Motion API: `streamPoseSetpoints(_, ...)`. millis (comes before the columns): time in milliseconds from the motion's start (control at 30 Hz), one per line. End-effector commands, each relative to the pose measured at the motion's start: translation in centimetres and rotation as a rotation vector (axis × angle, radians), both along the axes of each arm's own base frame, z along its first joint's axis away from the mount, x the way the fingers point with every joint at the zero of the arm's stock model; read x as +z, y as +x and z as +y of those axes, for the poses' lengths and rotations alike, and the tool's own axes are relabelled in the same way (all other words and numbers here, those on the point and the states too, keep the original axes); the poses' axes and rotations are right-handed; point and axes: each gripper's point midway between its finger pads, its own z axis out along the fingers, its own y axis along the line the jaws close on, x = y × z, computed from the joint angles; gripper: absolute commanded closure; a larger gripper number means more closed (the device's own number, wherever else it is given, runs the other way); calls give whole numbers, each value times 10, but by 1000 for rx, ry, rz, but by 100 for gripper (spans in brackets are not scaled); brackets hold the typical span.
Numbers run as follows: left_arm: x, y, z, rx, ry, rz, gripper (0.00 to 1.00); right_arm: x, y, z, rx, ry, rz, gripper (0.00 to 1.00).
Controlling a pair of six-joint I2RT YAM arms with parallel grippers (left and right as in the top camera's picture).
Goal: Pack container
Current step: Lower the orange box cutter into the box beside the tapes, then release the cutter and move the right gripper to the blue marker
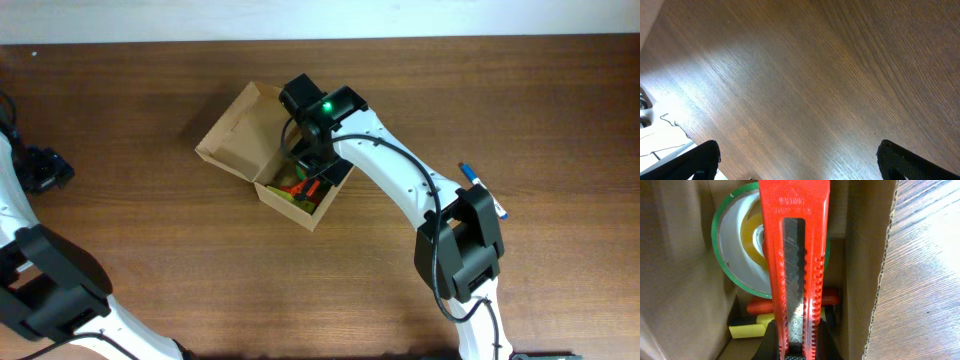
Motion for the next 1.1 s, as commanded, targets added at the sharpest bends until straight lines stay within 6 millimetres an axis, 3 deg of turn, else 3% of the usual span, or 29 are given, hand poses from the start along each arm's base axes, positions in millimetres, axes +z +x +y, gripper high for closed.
streamPoseSetpoints(0,8,-3,1,-6,13,-12,0,-8,-3,-5,-1,-28,20,96)
streamPoseSetpoints(167,8,-3,1,-6,13,-12,0,-29,-19,-17,-17,-72,87,96)
streamPoseSetpoints(333,8,-3,1,-6,13,-12,0,-30,-15,-13,-15,-55,71,96)
streamPoseSetpoints(533,8,-3,1,-6,13,-12,0,-30,-13,-11,-14,-48,61,79)
streamPoseSetpoints(800,8,-3,1,-6,13,-12,0,-30,-10,-9,-15,-41,51,78)
streamPoseSetpoints(967,8,-3,1,-6,13,-12,0,-29,-8,-7,15,-31,39,62)
streamPoseSetpoints(1067,8,-3,1,-6,13,-12,0,-29,-8,-7,15,-31,39,63)
